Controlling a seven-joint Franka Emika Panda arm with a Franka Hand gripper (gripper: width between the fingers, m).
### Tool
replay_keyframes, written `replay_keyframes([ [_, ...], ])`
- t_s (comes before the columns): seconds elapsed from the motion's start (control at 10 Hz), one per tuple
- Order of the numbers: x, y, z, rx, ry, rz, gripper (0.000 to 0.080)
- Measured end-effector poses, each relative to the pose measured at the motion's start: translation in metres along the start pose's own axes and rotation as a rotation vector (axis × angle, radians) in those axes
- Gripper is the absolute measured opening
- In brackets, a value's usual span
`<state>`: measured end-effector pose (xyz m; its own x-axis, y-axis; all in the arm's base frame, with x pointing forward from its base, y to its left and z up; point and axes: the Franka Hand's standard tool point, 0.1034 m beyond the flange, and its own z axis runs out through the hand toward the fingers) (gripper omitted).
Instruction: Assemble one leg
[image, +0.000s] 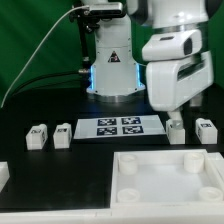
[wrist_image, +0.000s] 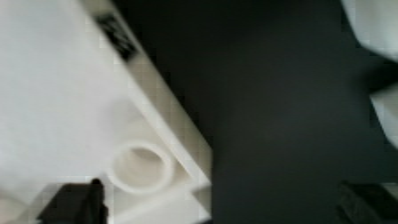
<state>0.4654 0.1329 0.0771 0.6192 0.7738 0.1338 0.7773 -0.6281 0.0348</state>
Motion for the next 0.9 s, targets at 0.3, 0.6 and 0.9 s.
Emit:
replay_keyframes([
  [0.3,0.025,-0.023,-0.010,-0.003,0.037,0.312,0.0649],
  [0.6,0.023,-0.028,-0.005,0.026,0.033,0.654,0.0649],
  [0.9,0.009,-0.046,0.013,0.059,-0.009,0.988,0.0649],
])
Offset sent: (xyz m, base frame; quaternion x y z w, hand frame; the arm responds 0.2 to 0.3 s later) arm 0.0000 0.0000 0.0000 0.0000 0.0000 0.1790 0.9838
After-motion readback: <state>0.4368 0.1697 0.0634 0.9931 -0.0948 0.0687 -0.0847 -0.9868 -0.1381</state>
